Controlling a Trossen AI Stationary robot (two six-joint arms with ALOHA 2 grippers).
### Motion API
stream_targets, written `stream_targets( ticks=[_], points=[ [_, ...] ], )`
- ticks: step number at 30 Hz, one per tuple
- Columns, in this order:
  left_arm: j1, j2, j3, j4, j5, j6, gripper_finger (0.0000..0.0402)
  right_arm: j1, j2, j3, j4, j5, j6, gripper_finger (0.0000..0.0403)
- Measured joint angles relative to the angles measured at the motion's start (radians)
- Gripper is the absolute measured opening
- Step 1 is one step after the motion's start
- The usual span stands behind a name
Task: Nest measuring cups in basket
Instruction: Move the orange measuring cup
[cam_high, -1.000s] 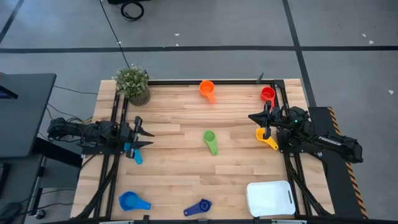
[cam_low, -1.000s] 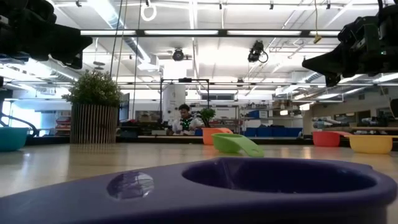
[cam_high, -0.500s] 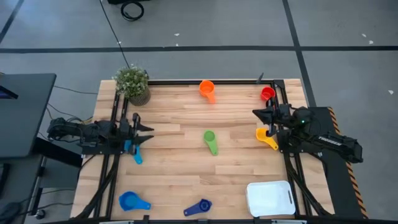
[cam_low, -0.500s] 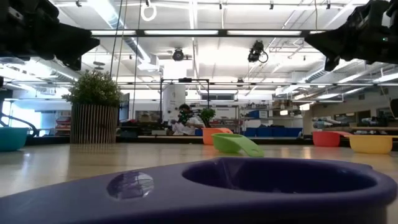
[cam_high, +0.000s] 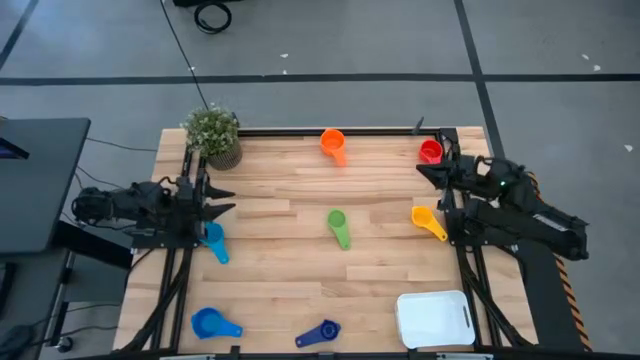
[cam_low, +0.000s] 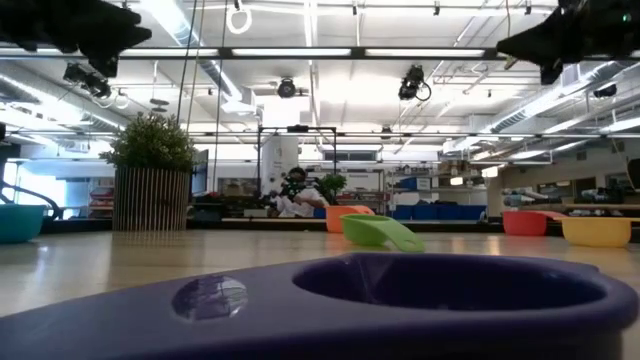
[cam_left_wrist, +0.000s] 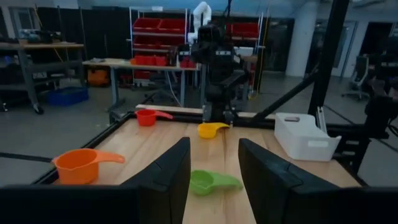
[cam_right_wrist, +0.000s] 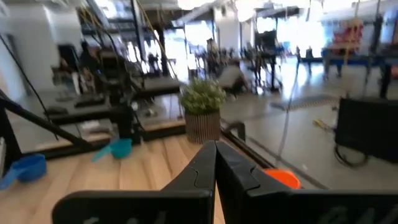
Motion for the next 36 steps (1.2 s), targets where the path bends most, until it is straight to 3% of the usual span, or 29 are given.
stream_targets(
  ticks=[9, 13, 18, 28, 36],
  points=[
    [0.000, 0.242, 0.248, -0.205, -0.003, -0.084, 0.0142, 0.001, 0.338, 0.380, -0.339, 0.000, -0.046, 0.0016],
    [0.000, 0.372, 0.354, -0.358, -0.003, -0.242, 0.0142, 0.001, 0.519, 0.518, -0.411, -0.004, -0.029, 0.0016],
    [0.000, 0.489, 0.451, -0.407, -0.003, -0.338, 0.0142, 0.001, 0.732, 0.646, -0.416, -0.007, 0.052, 0.0016],
    [0.000, 0.556, 0.520, -0.409, -0.003, -0.350, 0.0142, -0.002, 1.086, 0.822, -0.415, 0.003, -0.060, 0.0026],
    [0.000, 0.556, 0.520, -0.449, -0.002, -0.419, 0.0142, -0.008, 1.274, 0.945, -0.326, 0.086, -0.173, 0.0096]
  ],
)
